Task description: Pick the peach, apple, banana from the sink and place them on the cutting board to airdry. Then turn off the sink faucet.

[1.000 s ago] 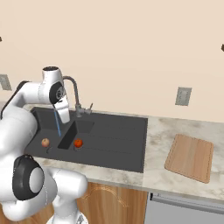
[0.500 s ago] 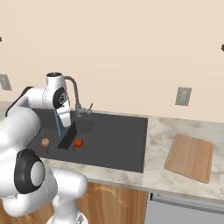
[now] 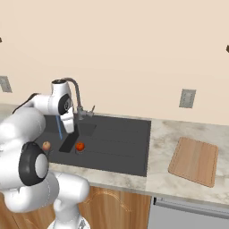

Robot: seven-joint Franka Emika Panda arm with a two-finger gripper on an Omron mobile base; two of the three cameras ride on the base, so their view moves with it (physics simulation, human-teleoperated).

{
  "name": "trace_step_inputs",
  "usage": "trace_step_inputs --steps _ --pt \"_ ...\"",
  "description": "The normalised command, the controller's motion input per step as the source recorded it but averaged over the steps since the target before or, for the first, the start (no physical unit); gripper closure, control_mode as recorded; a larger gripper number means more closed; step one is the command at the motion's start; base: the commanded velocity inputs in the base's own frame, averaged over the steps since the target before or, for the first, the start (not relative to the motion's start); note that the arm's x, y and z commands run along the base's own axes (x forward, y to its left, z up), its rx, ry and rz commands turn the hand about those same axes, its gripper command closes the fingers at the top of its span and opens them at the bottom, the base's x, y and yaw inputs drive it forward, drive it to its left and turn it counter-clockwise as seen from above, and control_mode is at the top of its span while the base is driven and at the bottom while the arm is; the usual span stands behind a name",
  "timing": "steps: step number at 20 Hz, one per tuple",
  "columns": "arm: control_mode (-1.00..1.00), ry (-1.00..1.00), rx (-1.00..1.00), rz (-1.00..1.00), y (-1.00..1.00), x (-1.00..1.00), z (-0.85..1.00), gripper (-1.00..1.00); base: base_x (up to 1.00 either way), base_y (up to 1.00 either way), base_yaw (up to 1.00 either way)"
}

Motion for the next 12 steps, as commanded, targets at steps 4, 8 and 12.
trace_step_inputs --steps 4,8,12 --pt "-1.0 0.03 0.01 -0.02 -0.01 0.12 -0.2 -1.0 0.0 0.0 0.0" --pt "-1.0 0.06 0.01 -0.02 0.0 0.1 -0.29 -1.0 0.0 0.0 0.0" --pt "-1.0 0.03 0.01 -0.03 0.0 0.06 -0.26 -1.0 0.0 0.0 0.0"
